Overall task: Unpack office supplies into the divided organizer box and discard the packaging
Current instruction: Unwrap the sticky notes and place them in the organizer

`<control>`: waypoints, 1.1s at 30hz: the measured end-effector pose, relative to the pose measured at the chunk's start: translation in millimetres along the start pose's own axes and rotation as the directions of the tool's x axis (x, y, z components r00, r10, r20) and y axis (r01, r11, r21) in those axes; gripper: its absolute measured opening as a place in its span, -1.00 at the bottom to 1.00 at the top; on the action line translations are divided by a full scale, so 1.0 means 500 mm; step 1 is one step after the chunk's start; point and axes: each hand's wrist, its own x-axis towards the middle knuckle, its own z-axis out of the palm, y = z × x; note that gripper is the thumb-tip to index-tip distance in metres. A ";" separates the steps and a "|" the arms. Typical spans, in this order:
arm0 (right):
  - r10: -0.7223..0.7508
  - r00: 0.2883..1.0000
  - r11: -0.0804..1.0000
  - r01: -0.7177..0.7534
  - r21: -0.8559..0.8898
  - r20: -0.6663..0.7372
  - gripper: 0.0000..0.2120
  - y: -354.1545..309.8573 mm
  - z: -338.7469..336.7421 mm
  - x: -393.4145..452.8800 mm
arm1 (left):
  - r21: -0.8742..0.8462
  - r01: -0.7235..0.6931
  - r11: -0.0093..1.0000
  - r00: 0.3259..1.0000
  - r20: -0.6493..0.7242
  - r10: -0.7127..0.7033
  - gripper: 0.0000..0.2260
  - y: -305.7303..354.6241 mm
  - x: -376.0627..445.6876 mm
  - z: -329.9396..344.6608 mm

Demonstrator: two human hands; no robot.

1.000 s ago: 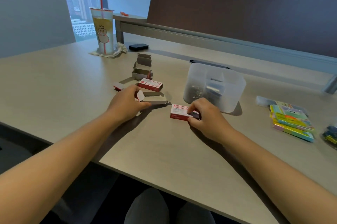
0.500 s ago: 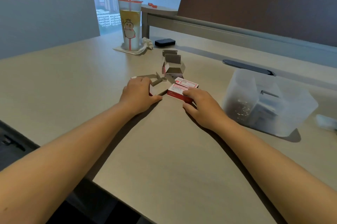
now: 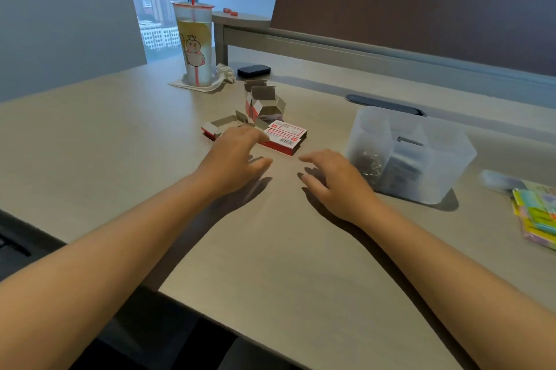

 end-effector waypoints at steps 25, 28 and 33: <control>0.556 0.781 0.772 -0.612 -0.171 -0.284 -0.59 0.331 -0.255 -0.355 | -0.119 -0.509 0.853 0.767 0.387 0.512 -0.63 0.430 -0.009 0.226; 0.541 0.780 0.781 -0.605 -0.158 -0.314 -0.63 0.332 -0.254 -0.358 | -0.133 -0.510 0.850 0.773 0.364 0.520 -0.63 0.426 -0.006 0.232; 0.447 0.810 0.812 -0.545 -0.206 -0.379 -0.71 0.318 -0.249 -0.358 | -0.188 -0.490 0.851 0.784 0.332 0.525 -0.61 0.424 -0.012 0.228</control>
